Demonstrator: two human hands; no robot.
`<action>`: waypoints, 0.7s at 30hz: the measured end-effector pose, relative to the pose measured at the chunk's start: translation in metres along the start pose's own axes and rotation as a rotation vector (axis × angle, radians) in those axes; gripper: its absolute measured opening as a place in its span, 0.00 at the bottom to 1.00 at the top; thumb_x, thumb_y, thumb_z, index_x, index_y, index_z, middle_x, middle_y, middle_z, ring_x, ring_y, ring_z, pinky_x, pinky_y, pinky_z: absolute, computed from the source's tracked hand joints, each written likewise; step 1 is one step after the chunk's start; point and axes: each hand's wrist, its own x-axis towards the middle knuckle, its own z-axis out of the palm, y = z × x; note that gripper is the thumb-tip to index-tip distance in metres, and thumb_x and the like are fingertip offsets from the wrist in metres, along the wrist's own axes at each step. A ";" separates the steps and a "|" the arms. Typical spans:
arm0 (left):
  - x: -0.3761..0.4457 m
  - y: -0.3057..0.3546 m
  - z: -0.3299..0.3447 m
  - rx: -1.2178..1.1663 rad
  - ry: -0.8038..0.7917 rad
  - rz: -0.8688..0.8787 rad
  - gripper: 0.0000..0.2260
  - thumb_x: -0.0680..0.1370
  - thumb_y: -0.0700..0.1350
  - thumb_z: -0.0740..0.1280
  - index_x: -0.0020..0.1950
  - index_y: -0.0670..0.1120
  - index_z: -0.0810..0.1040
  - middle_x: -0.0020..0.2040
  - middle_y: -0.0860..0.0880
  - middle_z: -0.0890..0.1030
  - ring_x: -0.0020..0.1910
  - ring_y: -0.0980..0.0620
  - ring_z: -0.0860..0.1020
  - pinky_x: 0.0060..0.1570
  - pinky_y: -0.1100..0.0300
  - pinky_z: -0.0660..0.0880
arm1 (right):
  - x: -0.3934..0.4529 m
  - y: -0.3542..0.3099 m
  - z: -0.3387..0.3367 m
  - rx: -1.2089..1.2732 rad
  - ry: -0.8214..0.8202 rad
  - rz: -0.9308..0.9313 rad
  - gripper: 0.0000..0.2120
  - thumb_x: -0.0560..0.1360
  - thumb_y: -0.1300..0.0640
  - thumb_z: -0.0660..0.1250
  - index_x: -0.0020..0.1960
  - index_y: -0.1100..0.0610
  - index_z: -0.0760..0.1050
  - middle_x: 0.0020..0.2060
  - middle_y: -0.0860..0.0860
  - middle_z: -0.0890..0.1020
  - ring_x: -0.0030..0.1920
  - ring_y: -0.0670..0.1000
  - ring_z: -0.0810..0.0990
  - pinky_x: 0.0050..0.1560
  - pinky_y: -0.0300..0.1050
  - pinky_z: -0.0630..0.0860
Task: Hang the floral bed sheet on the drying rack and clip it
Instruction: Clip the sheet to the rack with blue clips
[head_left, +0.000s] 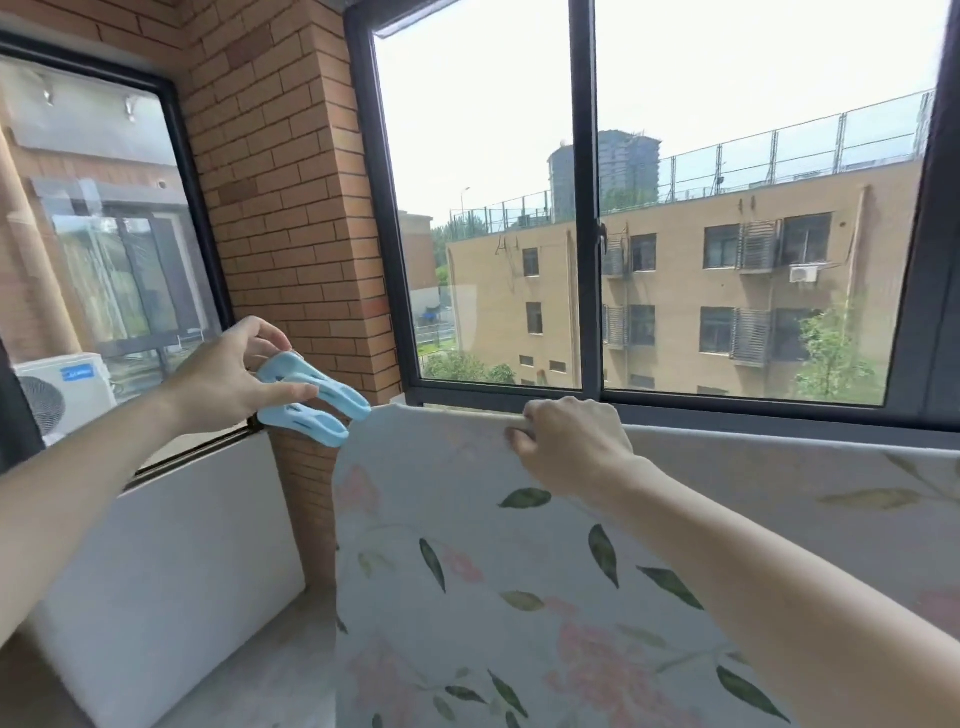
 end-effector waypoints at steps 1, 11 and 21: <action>0.005 -0.005 0.000 -0.016 -0.008 0.022 0.26 0.66 0.60 0.80 0.56 0.54 0.73 0.54 0.56 0.82 0.53 0.53 0.81 0.52 0.50 0.81 | 0.001 -0.001 -0.001 0.000 -0.006 0.027 0.19 0.81 0.40 0.57 0.45 0.53 0.77 0.40 0.50 0.82 0.42 0.56 0.80 0.44 0.50 0.74; 0.036 -0.050 0.000 -0.033 -0.073 0.204 0.22 0.67 0.61 0.78 0.51 0.57 0.70 0.59 0.53 0.82 0.41 0.50 0.82 0.36 0.55 0.80 | 0.006 -0.011 0.000 -0.063 -0.048 0.193 0.30 0.76 0.26 0.58 0.39 0.51 0.78 0.35 0.47 0.81 0.38 0.49 0.79 0.40 0.46 0.72; 0.046 -0.057 -0.004 -0.036 -0.031 0.307 0.17 0.73 0.45 0.79 0.43 0.45 0.70 0.50 0.52 0.86 0.42 0.49 0.85 0.39 0.51 0.84 | 0.010 -0.025 -0.002 -0.097 -0.097 0.280 0.30 0.74 0.23 0.58 0.41 0.50 0.79 0.36 0.46 0.81 0.38 0.47 0.78 0.37 0.45 0.69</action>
